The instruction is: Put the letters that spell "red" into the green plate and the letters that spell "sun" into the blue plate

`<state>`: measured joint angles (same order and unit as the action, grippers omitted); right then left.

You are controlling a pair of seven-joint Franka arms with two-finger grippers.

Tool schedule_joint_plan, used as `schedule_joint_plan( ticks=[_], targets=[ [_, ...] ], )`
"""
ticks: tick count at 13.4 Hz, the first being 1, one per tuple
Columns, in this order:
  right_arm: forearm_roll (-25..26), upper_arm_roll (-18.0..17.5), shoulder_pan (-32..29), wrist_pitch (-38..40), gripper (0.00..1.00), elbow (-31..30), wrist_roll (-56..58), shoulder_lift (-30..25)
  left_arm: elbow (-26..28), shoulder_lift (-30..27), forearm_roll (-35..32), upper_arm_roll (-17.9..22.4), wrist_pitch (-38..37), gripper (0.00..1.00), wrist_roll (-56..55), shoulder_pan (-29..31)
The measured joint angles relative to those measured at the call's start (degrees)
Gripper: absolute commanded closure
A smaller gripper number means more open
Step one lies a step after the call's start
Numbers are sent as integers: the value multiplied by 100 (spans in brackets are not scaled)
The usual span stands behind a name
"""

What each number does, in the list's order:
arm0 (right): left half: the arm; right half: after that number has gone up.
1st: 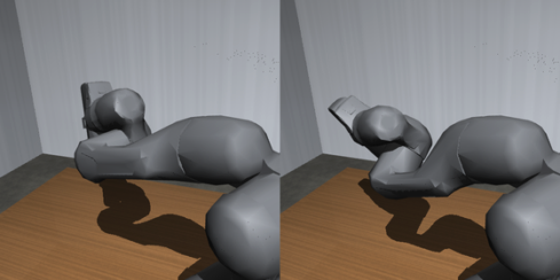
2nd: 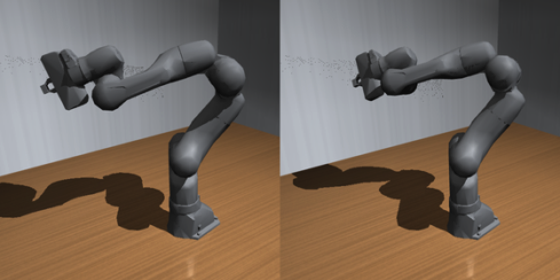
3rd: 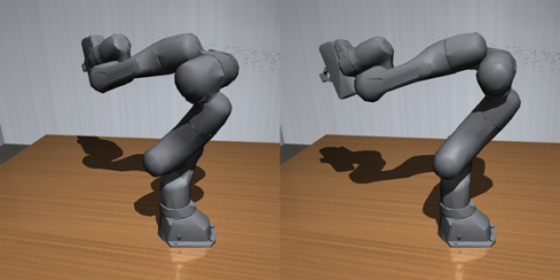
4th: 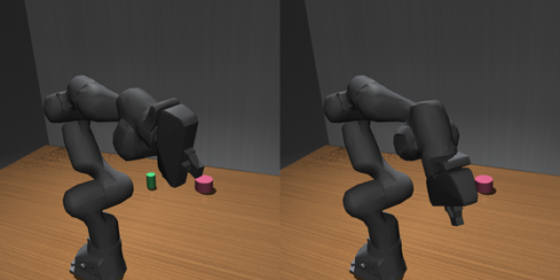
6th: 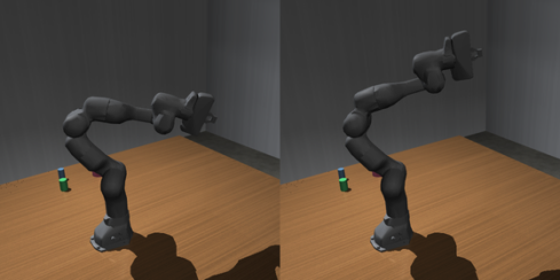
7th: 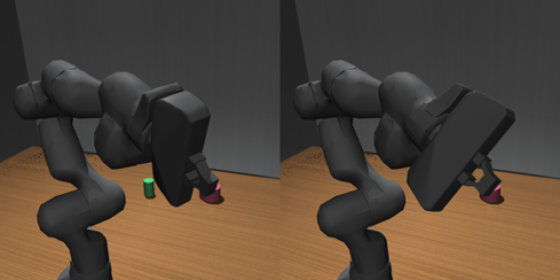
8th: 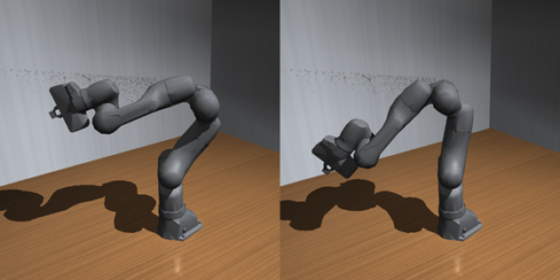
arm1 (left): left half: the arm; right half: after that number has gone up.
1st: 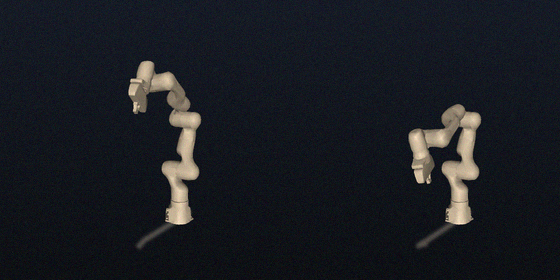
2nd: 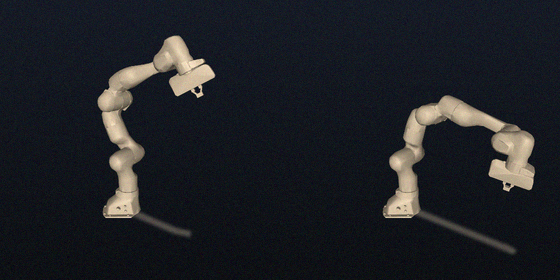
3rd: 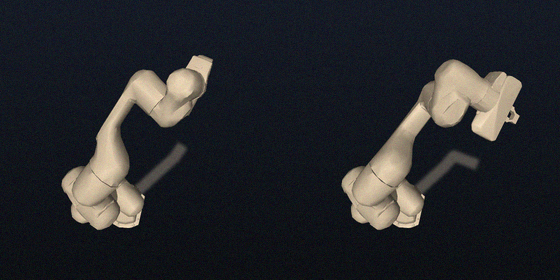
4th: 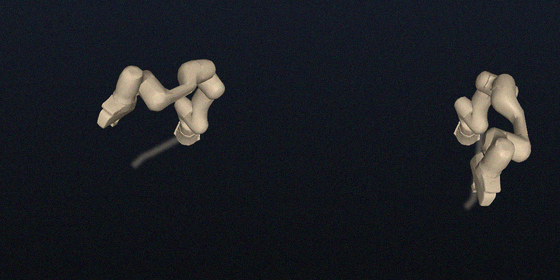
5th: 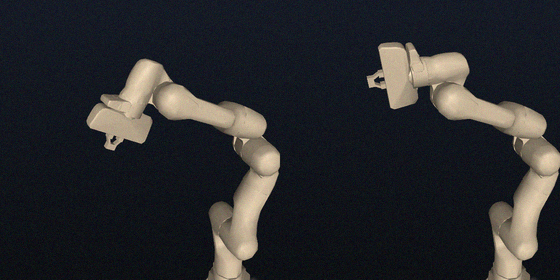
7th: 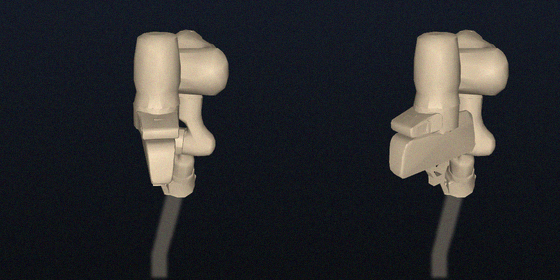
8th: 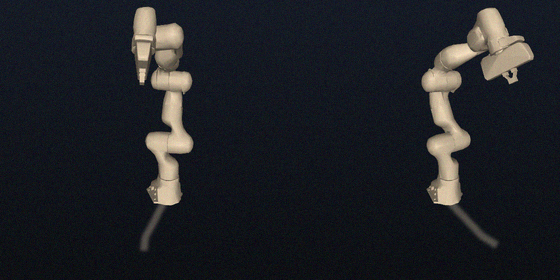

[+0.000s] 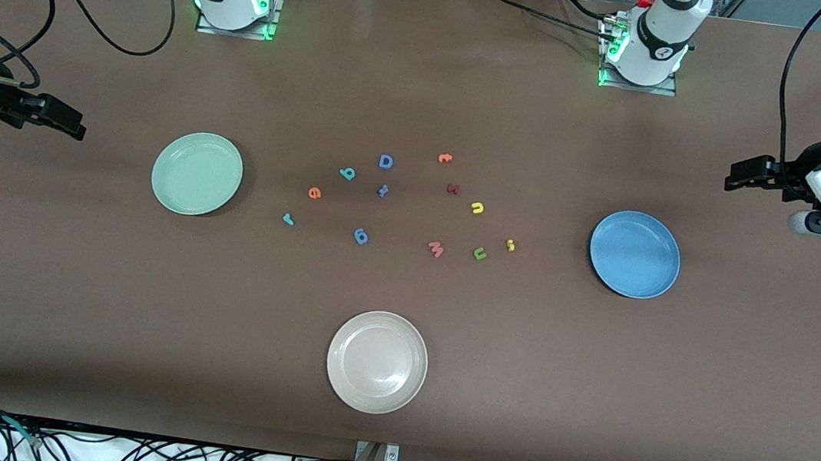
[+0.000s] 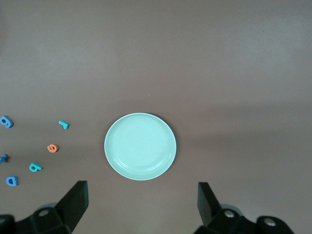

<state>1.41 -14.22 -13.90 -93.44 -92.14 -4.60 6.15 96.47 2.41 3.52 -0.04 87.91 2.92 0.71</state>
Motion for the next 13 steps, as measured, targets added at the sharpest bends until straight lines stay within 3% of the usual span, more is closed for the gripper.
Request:
schedule_joint_plan(
  ticks=[13],
  targets=[
    [0,0,0,0,1,0,2,2,-127,36,-48,7,129,0,-1,-62]
  ],
)
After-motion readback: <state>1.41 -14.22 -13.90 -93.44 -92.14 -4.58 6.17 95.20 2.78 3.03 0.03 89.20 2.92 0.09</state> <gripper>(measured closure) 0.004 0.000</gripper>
